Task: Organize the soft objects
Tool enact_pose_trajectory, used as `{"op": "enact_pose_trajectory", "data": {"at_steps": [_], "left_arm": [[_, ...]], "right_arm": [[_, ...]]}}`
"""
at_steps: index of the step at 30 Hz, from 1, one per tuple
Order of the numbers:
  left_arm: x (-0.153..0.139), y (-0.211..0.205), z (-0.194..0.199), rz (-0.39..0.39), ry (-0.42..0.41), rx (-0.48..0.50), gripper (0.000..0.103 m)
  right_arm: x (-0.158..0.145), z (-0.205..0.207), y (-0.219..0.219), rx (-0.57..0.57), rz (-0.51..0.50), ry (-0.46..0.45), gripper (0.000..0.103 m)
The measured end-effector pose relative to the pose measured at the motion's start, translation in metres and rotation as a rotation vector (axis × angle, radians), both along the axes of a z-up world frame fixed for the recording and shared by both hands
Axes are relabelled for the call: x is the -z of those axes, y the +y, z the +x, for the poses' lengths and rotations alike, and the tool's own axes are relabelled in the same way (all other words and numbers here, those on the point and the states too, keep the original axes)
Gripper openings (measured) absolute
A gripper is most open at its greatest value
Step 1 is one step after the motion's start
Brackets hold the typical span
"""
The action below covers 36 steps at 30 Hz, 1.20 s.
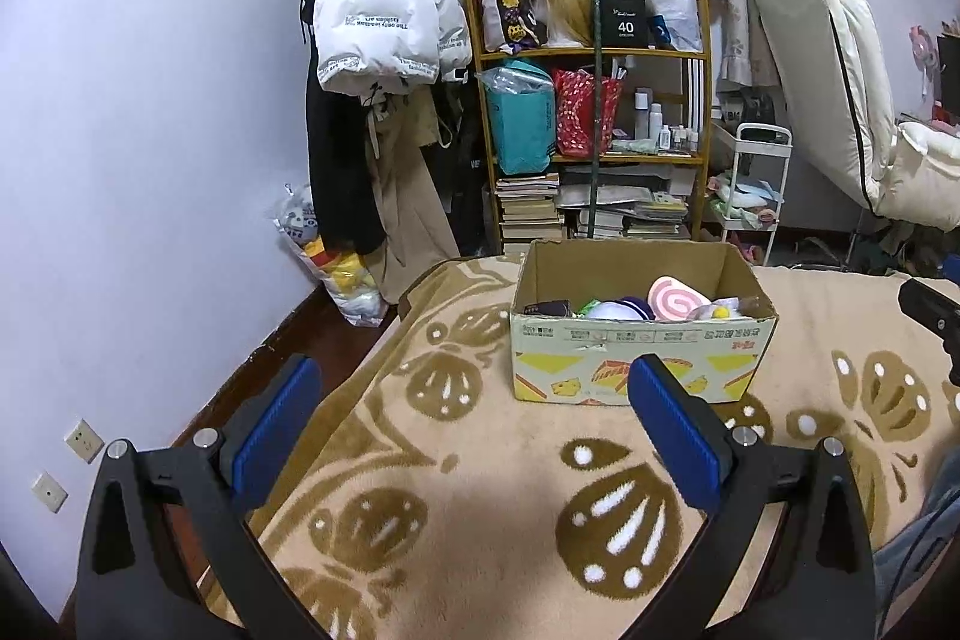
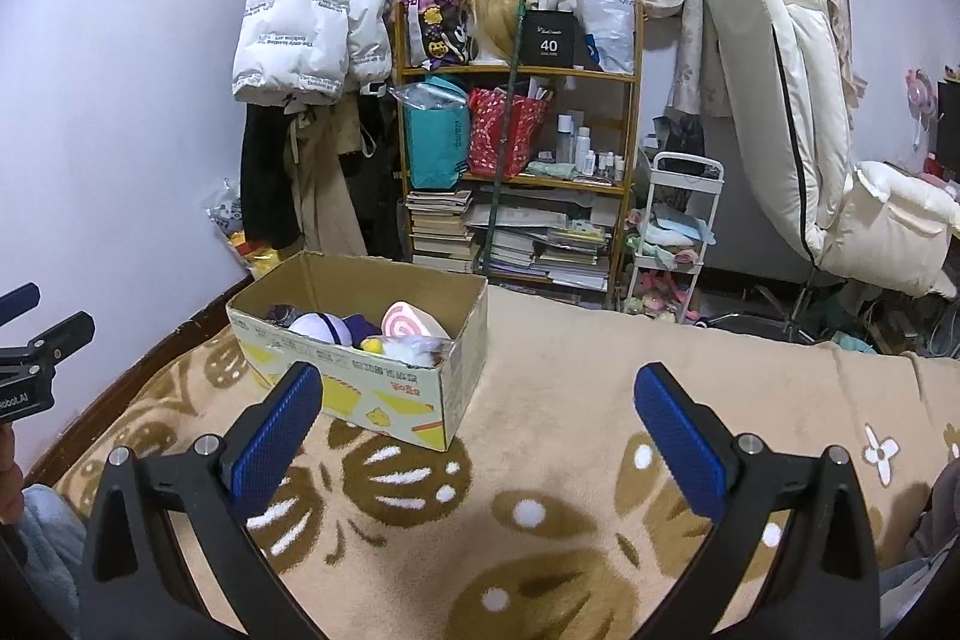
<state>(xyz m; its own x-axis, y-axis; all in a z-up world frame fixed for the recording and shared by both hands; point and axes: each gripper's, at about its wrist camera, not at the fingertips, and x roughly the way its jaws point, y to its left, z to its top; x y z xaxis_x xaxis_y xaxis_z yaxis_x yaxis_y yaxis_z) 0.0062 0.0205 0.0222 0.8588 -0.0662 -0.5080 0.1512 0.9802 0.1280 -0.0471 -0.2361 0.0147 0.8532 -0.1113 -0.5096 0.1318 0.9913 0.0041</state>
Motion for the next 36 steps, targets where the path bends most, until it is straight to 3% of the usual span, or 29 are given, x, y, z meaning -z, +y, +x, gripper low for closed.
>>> {"op": "enact_pose_trajectory", "data": {"at_steps": [12, 36], "left_arm": [[0.004, -0.009, 0.002, 0.043, -0.013, 0.019, 0.101], [0.007, -0.013, -0.001, 0.051, -0.012, 0.033, 0.101]], "right_arm": [[0.001, 0.000, -0.004, 0.001, 0.017, 0.006, 0.103], [0.004, 0.000, -0.011, 0.004, 0.025, 0.014, 0.103]]}}
